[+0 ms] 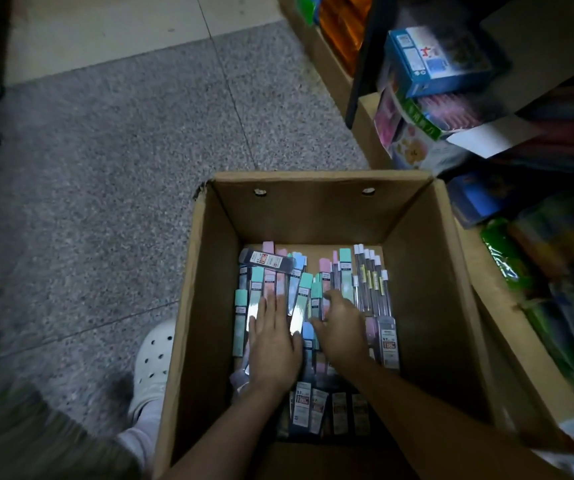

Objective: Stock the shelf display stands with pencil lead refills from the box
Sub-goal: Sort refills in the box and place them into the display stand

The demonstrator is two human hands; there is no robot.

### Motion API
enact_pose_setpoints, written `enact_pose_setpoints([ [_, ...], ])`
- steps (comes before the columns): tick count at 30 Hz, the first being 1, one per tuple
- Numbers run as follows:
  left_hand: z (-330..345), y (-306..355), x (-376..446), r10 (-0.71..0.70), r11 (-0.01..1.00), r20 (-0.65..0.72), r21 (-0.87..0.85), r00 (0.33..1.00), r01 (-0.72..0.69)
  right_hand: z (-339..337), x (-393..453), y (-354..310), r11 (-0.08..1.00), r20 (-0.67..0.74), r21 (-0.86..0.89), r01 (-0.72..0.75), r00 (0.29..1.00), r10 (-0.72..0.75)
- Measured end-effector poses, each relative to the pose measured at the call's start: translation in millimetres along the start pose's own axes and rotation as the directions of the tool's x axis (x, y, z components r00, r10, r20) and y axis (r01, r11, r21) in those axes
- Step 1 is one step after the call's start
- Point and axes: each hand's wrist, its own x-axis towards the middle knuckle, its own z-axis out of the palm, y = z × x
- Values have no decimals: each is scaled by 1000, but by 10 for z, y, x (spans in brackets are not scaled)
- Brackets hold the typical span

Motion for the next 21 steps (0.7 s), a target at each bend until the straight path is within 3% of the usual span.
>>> enact_pose_setpoints([
  [7, -11, 75, -197, 58, 998, 89, 26, 994, -61, -56, -160, 120, 982, 34, 174, -77, 997, 72],
  [9, -48, 94, -195, 79, 997, 58, -5, 995, -79, -114, -174, 160, 983, 31, 169, -72, 997, 68],
  [11, -89, 98, -165, 35, 988, -47, -145, 998, -42, -192, -152, 188, 978, 8, 194, -78, 997, 78],
  [13, -170, 133, -92, -114, 910, -111, -411, 987, 59, -270, -104, 179, 940, 18, 330, -92, 996, 91],
  [15, -258, 215, 10, -203, 717, 37, -675, 978, 174, -332, -77, 107, 848, 138, 510, -141, 987, 81],
  [16, -292, 257, 60, -176, 647, 128, -732, 976, 213, -346, -70, 59, 806, 210, 567, -167, 976, 55],
  [18, -333, 327, 138, -93, 605, 226, -761, 970, 235, -356, -53, -28, 787, 298, 593, -169, 954, -20],
  [21, -353, 382, 252, -106, 517, 228, -819, 968, 250, -391, 21, -111, 830, 305, 551, -91, 947, -98],
])
